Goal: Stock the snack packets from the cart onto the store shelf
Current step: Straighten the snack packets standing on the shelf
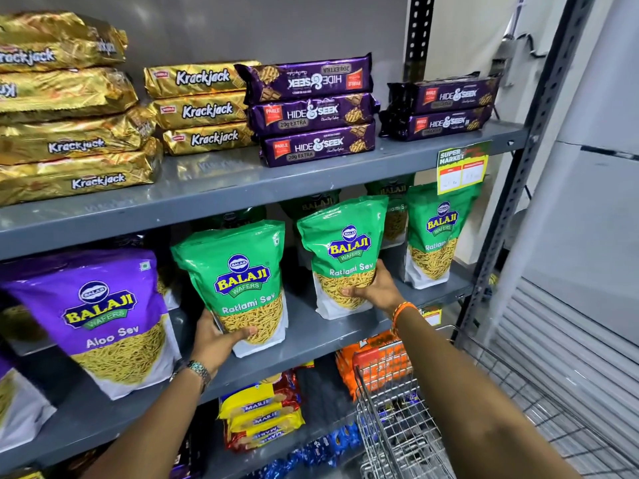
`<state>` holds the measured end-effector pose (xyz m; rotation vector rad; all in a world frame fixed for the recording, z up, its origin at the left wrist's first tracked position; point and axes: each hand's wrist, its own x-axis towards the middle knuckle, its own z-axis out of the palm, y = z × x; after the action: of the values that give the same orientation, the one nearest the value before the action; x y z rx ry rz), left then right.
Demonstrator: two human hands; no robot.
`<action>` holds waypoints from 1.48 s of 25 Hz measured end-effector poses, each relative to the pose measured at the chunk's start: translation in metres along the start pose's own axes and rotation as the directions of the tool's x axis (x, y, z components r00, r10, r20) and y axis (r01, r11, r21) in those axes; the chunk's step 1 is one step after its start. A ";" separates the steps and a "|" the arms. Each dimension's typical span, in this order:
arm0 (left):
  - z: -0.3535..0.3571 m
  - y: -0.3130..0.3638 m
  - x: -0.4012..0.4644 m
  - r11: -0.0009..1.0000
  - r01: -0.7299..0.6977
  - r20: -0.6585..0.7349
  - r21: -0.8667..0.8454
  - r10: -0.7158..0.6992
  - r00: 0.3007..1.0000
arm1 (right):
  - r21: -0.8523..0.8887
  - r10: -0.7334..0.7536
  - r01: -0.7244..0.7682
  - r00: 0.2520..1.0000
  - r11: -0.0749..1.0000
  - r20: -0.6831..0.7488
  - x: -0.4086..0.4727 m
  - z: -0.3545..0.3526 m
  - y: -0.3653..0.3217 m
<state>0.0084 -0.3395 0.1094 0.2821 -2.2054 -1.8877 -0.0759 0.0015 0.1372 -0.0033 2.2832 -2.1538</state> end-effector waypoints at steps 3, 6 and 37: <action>-0.001 -0.001 0.001 1.000 0.008 0.005 -0.017 -0.008 1.000 | 0.019 0.017 -0.017 1.000 1.000 0.008 0.002 -0.003 0.001; 0.000 -0.005 0.004 1.000 0.020 0.010 -0.022 -0.019 1.000 | 0.011 0.025 -0.025 1.000 1.000 -0.004 0.005 -0.008 0.002; -0.182 -0.009 -0.050 0.992 -0.009 -0.447 0.129 0.066 0.892 | 0.117 -0.273 0.247 0.875 0.962 0.400 -0.129 0.261 -0.073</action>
<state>0.1092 -0.4981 0.1250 0.6259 -1.9882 -1.4761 0.0544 -0.2632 0.1946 -0.7359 2.0612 -2.0753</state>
